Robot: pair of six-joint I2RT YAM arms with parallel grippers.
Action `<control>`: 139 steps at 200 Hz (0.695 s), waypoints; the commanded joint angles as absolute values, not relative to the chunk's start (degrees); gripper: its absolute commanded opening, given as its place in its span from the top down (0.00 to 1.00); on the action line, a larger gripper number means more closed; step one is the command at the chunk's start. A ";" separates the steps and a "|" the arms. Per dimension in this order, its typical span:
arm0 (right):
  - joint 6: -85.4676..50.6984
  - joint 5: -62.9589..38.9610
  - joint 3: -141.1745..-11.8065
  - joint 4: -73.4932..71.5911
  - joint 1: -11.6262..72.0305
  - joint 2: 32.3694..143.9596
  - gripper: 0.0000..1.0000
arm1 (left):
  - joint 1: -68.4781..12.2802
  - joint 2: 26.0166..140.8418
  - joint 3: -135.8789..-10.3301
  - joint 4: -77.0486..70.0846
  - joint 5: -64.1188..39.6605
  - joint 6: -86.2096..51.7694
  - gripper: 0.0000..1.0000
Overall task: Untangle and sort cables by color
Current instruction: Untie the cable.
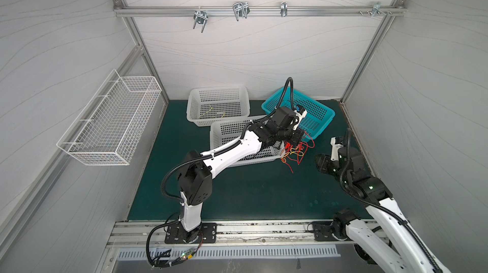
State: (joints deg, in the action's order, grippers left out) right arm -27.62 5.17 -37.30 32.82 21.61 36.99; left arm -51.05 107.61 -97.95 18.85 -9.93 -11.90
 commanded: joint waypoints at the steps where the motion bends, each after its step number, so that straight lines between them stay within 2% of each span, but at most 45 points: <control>1: -27.14 -1.66 -34.92 29.66 21.38 36.48 0.63 | -51.10 108.99 -101.49 18.11 -9.27 -13.62 1.00; 29: -30.06 -7.15 -30.51 20.26 21.43 37.68 0.68 | -51.06 108.85 -101.60 17.84 -9.92 -13.82 1.00; 70: -34.18 -11.78 -27.34 8.79 21.40 43.90 0.71 | -51.11 108.63 -101.28 18.32 -9.52 -13.36 1.00; 139: -34.35 -10.49 -27.65 3.88 21.42 48.40 0.74 | -51.12 108.16 -100.86 18.34 -9.52 -13.25 1.00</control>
State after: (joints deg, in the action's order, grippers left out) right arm -33.63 -10.76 -27.07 7.57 21.61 47.48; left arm -51.05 108.29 -98.45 19.66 -9.85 -13.10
